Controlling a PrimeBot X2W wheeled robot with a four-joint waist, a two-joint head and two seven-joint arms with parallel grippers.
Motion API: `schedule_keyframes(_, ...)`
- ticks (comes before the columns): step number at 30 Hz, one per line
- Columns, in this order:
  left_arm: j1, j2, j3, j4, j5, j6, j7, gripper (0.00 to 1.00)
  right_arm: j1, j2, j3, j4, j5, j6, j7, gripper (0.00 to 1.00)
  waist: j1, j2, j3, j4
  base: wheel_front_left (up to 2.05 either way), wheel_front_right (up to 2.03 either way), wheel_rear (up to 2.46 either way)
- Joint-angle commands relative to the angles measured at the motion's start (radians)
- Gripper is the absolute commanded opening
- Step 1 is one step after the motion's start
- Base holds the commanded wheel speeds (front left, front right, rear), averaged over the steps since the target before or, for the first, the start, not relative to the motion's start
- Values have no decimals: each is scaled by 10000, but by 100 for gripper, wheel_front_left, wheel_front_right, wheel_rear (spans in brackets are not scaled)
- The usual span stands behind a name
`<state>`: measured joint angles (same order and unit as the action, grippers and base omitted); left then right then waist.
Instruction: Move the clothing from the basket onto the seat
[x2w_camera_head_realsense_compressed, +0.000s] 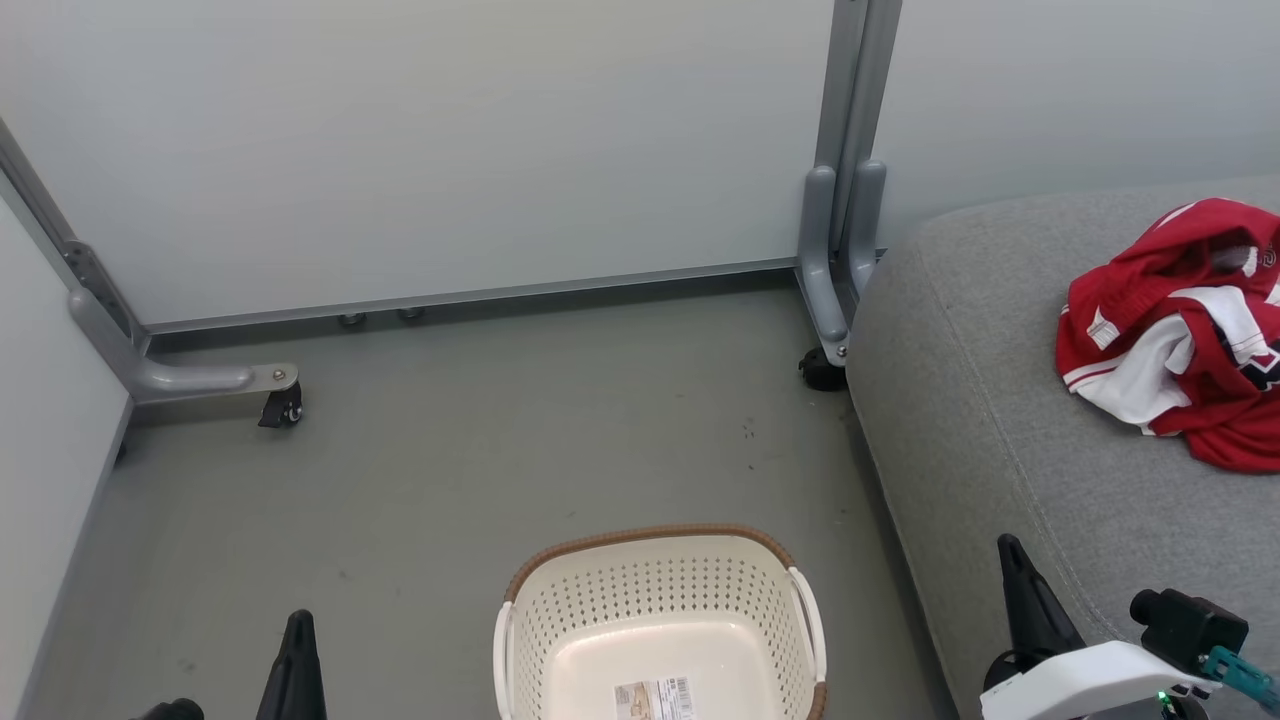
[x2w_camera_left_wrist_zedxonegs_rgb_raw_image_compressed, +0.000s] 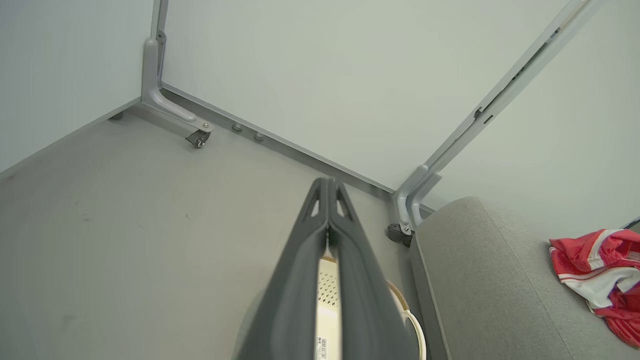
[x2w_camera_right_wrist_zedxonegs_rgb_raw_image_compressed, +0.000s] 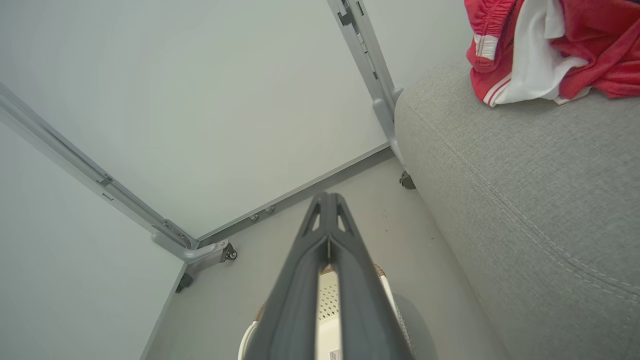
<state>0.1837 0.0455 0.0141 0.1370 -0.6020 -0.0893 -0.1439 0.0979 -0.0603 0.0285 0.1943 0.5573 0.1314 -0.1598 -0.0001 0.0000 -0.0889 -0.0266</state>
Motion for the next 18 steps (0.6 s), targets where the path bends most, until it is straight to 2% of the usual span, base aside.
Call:
schedule_keyframes(1, -373, 57, 83, -70, -388, -63, 66, 0, -304, -80, -53, -94, 417, -3, 57, 0, 1, 0, 14, 5, 0, 0, 0)
schedule_keyframes(18, -1032, 75, 304, 204, -2804, -158, 678, 0, -764, -129, -271, 39, 3033, -4, 624, 0, 1, 0, 173, 50, 0, 0, 0)
